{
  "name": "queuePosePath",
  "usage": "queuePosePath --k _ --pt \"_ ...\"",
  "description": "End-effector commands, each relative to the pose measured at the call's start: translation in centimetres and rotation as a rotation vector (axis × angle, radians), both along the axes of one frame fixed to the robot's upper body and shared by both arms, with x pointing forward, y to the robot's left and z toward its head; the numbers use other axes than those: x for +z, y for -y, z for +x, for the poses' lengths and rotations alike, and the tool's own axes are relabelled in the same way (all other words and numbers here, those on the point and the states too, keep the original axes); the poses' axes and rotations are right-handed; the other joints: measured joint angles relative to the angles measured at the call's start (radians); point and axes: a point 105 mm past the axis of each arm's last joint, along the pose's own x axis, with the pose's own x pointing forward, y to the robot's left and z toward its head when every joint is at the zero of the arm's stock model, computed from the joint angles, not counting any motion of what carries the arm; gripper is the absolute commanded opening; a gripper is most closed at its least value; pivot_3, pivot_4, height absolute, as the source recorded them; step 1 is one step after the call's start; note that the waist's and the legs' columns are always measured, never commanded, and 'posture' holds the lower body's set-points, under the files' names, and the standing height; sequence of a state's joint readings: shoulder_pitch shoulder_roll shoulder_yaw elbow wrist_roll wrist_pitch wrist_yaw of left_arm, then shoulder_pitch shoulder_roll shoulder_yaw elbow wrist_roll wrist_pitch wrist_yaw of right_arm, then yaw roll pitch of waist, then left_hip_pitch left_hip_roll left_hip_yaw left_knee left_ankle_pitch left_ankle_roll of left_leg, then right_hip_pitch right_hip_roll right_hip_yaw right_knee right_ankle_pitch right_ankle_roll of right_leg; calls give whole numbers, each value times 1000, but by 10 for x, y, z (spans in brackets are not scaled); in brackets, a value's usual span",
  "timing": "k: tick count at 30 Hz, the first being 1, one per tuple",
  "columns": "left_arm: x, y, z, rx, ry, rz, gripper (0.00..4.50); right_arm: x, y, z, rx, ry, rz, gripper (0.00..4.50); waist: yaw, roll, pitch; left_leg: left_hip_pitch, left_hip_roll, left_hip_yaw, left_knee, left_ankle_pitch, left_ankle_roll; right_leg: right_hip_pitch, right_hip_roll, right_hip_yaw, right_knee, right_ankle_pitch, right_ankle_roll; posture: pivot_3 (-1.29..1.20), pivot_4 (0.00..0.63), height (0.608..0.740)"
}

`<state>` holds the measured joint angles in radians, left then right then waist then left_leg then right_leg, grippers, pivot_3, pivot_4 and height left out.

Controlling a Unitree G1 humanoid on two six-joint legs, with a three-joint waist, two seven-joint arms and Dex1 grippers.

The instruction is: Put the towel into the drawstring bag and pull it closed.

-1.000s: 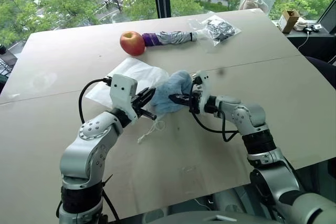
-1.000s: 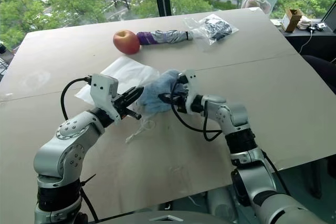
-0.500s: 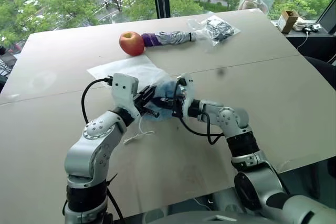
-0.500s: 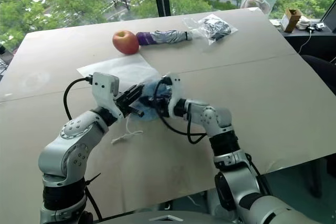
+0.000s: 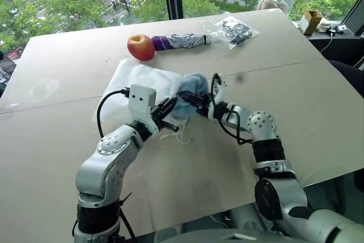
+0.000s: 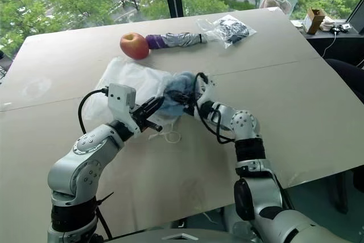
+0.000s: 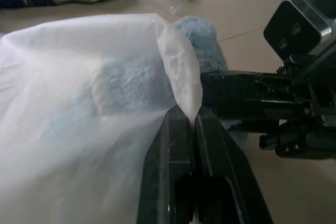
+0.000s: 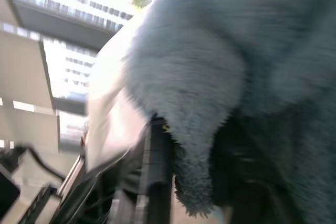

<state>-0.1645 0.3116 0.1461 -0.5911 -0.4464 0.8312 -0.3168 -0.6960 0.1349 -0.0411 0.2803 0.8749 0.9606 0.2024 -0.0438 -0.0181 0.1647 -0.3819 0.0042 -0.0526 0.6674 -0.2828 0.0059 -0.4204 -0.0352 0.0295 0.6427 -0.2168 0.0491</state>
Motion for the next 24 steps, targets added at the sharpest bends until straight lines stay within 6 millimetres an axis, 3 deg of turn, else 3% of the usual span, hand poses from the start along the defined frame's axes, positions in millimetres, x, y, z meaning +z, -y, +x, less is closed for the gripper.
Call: queuePosePath --k 1,3,4,10,13,16,19,22,24 --pt "10 10 1 -35 45 -14 0 18 -38 -35 201 223 -73 2920 6 0 0 0 0 0 0 0 0 0 0 0 0 0 0 0 150 740" --pt "12 8 3 -31 49 -16 0 13 -26 -31 195 322 -158 3882 11 0 0 -1 -1 0 1 0 0 1 -1 -2 0 0 0 0 150 740" --pt "12 7 3 -28 49 -18 0 13 -18 -28 196 370 -185 4010 12 0 0 -1 -2 0 1 0 0 1 -2 -2 -1 0 0 0 150 740" --pt "11 1 5 -16 47 -17 0 37 33 -26 234 627 -215 4010 3 1 1 -1 -2 -1 1 0 0 1 -2 -2 -2 0 0 0 150 740" --pt "10 1 6 -15 47 -17 0 49 56 -32 269 673 -197 4010 11 1 1 -1 -2 -5 1 0 0 2 -2 -4 -2 0 0 0 150 740" --pt "10 1 8 -19 48 -16 0 55 77 -12 164 728 -248 4010 3 1 1 -1 -2 -6 1 0 0 2 -2 -3 -2 0 0 0 150 740" --pt "10 1 10 -20 51 -14 0 51 90 1 111 743 -305 4010 4 1 1 0 -1 -5 1 0 0 2 -1 -3 -1 0 0 0 150 740" --pt "10 1 11 -25 53 -13 0 32 100 21 46 761 -466 4010 7 1 1 0 -2 -3 1 0 0 2 -1 -3 -1 0 0 0 150 740" --pt "10 2 11 -28 55 -13 0 18 97 24 64 754 -514 4010 7 1 1 0 -2 -2 1 0 0 2 -2 -2 -1 0 0 0 150 740"
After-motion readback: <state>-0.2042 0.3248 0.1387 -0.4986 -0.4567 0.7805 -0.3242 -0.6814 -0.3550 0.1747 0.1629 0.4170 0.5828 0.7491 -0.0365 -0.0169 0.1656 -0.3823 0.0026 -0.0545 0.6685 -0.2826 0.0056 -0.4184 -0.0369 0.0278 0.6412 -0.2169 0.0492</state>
